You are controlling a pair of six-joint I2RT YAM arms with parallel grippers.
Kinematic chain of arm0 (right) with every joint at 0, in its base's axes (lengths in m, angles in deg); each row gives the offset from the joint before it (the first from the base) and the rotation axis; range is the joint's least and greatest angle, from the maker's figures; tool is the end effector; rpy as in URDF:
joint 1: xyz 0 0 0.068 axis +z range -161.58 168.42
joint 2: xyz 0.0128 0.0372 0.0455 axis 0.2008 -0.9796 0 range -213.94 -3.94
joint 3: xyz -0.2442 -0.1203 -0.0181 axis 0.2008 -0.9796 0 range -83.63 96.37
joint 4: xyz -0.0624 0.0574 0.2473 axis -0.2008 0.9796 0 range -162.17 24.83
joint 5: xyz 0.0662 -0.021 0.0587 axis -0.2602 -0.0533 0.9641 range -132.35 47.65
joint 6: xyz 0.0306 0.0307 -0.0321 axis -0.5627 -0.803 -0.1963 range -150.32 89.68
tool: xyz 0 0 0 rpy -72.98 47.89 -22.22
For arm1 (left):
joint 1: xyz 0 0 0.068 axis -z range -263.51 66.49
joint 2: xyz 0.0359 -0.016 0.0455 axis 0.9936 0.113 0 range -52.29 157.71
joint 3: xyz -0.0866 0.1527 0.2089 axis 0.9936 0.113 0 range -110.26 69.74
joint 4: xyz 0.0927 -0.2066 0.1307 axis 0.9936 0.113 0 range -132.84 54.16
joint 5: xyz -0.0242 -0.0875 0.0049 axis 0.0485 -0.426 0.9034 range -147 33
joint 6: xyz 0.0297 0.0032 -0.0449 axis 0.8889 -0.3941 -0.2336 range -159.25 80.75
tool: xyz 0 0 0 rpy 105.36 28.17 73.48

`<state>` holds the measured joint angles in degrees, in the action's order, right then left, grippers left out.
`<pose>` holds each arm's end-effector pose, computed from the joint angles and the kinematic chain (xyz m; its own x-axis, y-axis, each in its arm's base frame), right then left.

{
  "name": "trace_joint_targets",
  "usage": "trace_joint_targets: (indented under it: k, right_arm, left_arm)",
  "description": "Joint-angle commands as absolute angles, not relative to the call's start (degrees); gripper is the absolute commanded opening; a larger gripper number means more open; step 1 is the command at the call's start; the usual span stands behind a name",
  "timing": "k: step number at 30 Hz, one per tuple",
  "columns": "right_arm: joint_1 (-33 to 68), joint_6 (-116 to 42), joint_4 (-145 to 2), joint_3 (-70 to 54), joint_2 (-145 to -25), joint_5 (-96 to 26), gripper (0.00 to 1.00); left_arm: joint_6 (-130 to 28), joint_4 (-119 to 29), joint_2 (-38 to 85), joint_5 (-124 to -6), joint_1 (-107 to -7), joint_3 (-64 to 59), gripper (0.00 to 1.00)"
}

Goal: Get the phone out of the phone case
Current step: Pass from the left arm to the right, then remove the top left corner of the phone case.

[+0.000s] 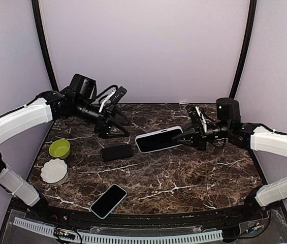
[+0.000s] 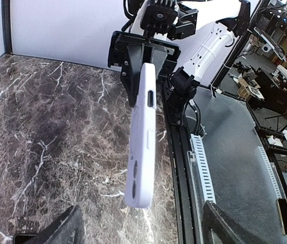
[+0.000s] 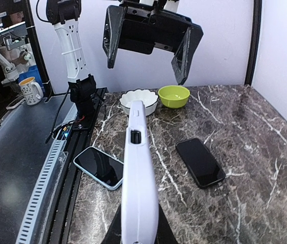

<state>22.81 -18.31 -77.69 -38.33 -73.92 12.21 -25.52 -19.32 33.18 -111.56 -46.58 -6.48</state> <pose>0.2038 0.1746 0.2827 -0.0645 -0.1904 -0.9796 -0.9979 0.0041 0.0649 0.2464 -0.2217 0.3454 -0.2076 0.3282 -0.9215 0.9731 -0.0267 -0.2288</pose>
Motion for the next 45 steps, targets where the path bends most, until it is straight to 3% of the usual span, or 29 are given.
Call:
trace_joint_targets:
  k: [1, 5, 9, 15, 18, 22, 25, 29, 33, 42, 45]
  right_arm:
    - [23.2, -15.0, -83.9, -32.6, -77.6, 14.8, 0.0]
    - [24.5, -13.9, -82.3, -29.3, -81.2, 16.5, 0.0]
    - [26.4, -20.1, -98.3, -35.3, -79.0, 13.4, 0.0]
    - [28.3, -13.3, -90.4, -33.9, -78.3, 11.9, 0.0]
    - [28.8, -1.4, -88.2, -36.1, -76.2, 12.9, 0.0]
    - [29.0, 2.1, -84.7, -34.4, -77.0, 13.0, 0.0]
    - [29.5, 1.4, -85.3, -34.2, -78.0, 14.2, 0.0]
    - [32.1, 0.8, -92.1, -37.9, -77.3, 6.1, 0.0]
    - [32.8, 0.9, -91.7, -37.2, -78.5, 5.7, 0.0]
    - [34.1, 7.1, -84.3, -34.1, -80.0, 5.0, 0.0]
    - [34.3, 7.7, -84.0, -33.8, -80.1, 5.3, 0.0]
  left_arm:
    - [-18.1, -10.4, 27.6, -107.7, -46.4, -5.2, 0.81]
    - [-12.5, -15.8, 22.5, -104.7, -46.4, 1.5, 0.78]
    - [-7.6, -21.6, 17.4, -101.2, -46.5, 8.0, 0.76]
    - [-0.5, -26.5, 11.5, -101.1, -46.5, 15.7, 0.77]
    - [3.7, -26.3, 11.5, -102.5, -46.6, 16.2, 0.74]
    - [7.5, -26.3, 11.7, -104.7, -46.5, 16.5, 0.72]
    - [8.8, -26.5, 11.9, -106.2, -46.5, 16.3, 0.67]
    - [8.7, -27.7, 12.5, -107.2, -46.5, 16.0, 0.65]
    - [10.2, -28.6, 13.1, -110.8, -46.4, 16.6, 0.56]
    - [11.2, -28.7, 15.6, -114.2, -46.3, 17.4, 0.55]
    - [12.4, -28.3, 16.5, -114.6, -46.0, 17.2, 0.45]
